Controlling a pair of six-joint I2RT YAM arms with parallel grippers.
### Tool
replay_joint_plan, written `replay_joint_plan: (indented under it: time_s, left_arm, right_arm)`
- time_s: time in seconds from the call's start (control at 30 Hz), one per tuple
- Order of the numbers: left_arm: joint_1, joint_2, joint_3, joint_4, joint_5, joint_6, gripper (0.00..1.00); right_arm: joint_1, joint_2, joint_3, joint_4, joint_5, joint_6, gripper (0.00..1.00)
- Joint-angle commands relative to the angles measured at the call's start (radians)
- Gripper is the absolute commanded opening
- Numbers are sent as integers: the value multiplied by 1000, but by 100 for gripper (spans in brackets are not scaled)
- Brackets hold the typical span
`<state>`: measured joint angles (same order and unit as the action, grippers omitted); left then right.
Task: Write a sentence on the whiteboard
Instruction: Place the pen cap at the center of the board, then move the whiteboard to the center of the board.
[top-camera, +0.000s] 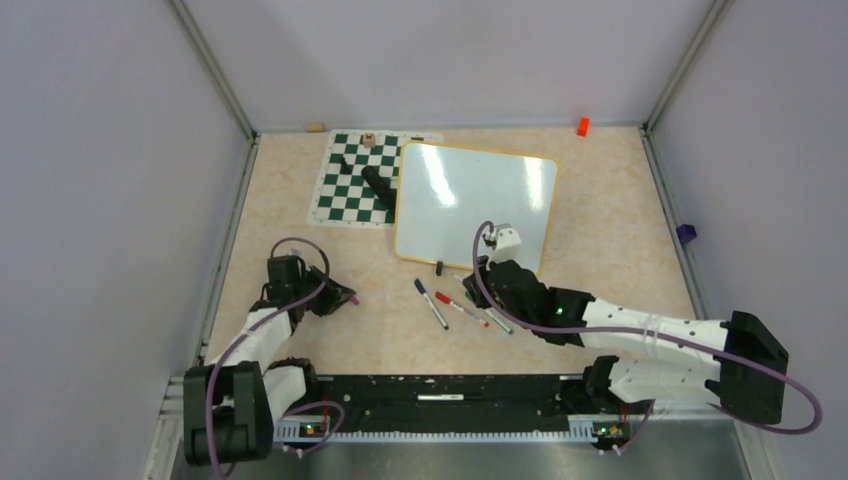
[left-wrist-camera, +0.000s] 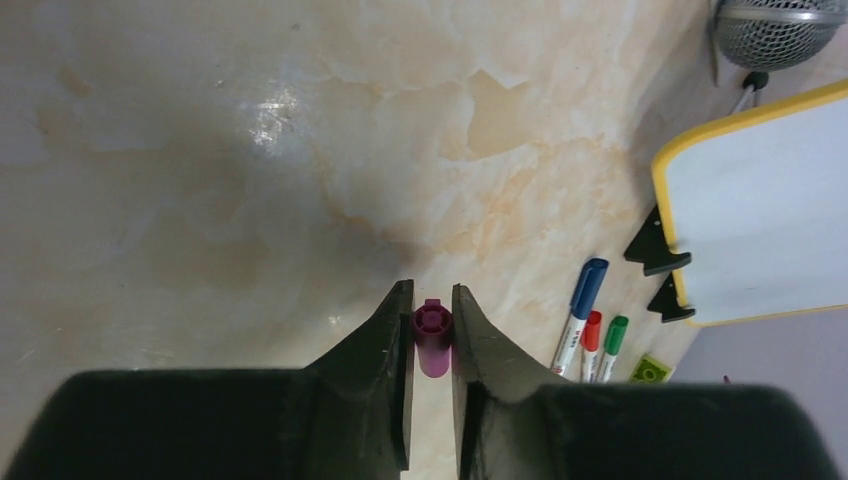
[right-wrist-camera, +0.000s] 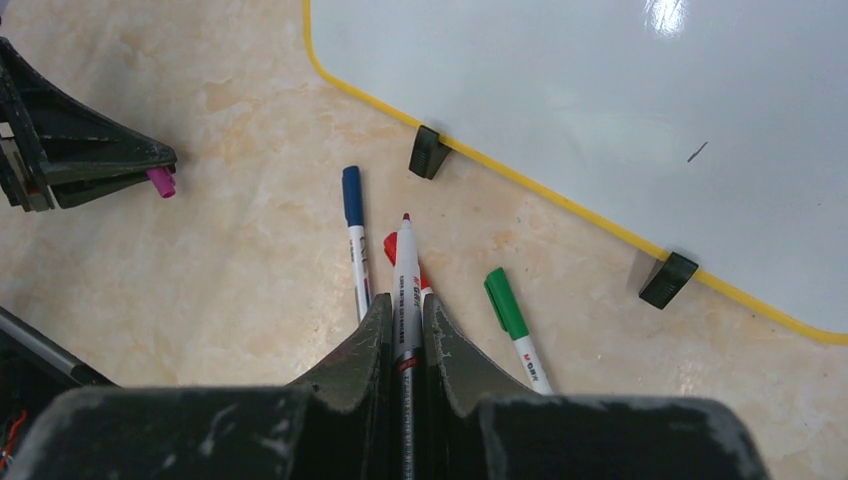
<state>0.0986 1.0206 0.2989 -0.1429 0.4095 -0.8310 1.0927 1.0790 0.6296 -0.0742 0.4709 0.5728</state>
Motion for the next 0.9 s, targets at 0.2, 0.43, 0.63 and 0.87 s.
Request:
replay_joint_plan:
  time_s: [0.2, 0.43, 0.63, 0.87]
  left_arm:
    - [-34, 38, 87, -58, -43, 28, 73]
    - [-58, -1, 176, -80, -14, 63, 87]
    - [-124, 79, 236, 109, 44, 79, 87]
    - [-165, 308, 353, 303, 106, 70, 87]
  right_arm:
    - [-132, -5, 51, -68, -112, 45, 0]
    - [-300, -83, 19, -145, -255, 74, 0]
    - [-433, -132, 18, -208, -401, 84, 0]
    - [-499, -158, 23, -246, -502, 91, 0]
